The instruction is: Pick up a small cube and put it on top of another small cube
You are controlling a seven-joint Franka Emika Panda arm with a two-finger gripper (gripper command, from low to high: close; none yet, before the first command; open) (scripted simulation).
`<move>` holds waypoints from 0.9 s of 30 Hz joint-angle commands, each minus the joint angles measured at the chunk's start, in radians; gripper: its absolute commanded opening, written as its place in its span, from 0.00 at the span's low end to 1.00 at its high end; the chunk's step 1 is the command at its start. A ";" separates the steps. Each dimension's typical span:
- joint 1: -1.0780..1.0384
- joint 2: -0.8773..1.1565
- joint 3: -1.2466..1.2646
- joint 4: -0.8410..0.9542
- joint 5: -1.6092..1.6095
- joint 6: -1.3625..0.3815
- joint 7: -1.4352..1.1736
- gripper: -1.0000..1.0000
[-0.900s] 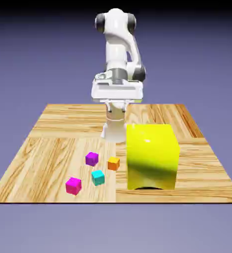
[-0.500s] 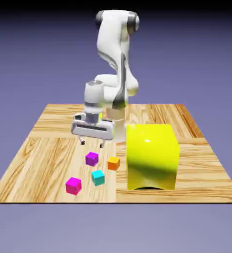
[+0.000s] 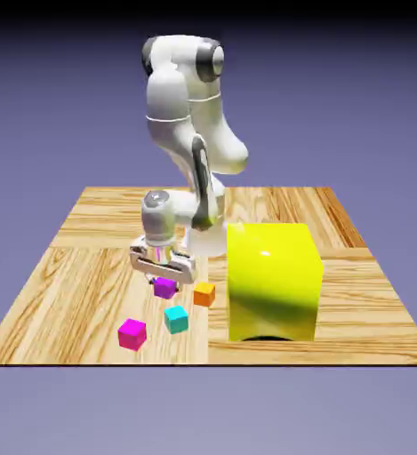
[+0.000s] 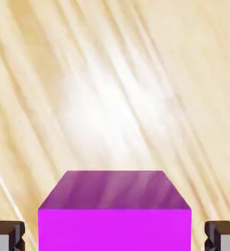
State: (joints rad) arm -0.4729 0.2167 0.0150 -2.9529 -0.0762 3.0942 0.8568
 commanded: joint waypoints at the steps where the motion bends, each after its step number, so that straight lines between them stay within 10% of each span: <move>1: -0.006 -0.036 0.010 -0.005 0.014 -0.031 -0.009 0.00; 10: -0.059 -0.338 0.096 -0.045 0.123 -0.293 -0.086 0.00; 27: 0.032 -0.150 0.235 0.362 0.040 -0.511 -0.316 0.00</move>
State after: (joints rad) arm -0.4407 0.0668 0.2506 -2.5907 -0.0347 2.5826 0.5399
